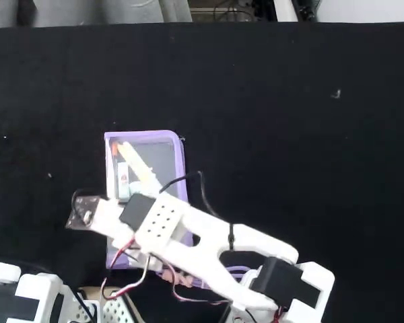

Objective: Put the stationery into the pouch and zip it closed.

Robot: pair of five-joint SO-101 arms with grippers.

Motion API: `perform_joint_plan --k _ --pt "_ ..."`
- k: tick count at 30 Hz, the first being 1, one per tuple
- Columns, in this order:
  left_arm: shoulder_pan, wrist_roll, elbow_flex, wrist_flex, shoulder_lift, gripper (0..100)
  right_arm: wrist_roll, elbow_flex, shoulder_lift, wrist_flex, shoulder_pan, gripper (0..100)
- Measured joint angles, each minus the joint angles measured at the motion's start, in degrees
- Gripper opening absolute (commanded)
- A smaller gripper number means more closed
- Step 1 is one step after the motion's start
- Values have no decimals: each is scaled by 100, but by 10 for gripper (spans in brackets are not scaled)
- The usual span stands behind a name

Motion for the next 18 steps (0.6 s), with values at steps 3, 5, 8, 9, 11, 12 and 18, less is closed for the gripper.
perform_joint_plan --k 3,5,8,9,11,12,18 --pt "0 0 0 0 0 299 0 18 0 0 -185 188" --pt "0 0 0 0 0 299 0 132 -9 -88 -264 189" --pt "0 0 0 0 0 299 0 413 -9 -360 -273 189" --pt "0 0 0 0 0 299 0 484 -9 -404 -281 188" --pt "0 0 0 0 0 299 -9 545 -9 -396 -334 188" --pt "0 0 0 0 0 299 -9 545 -9 -404 -378 188" --pt "0 0 0 0 0 299 -9 571 -9 -352 -862 189"
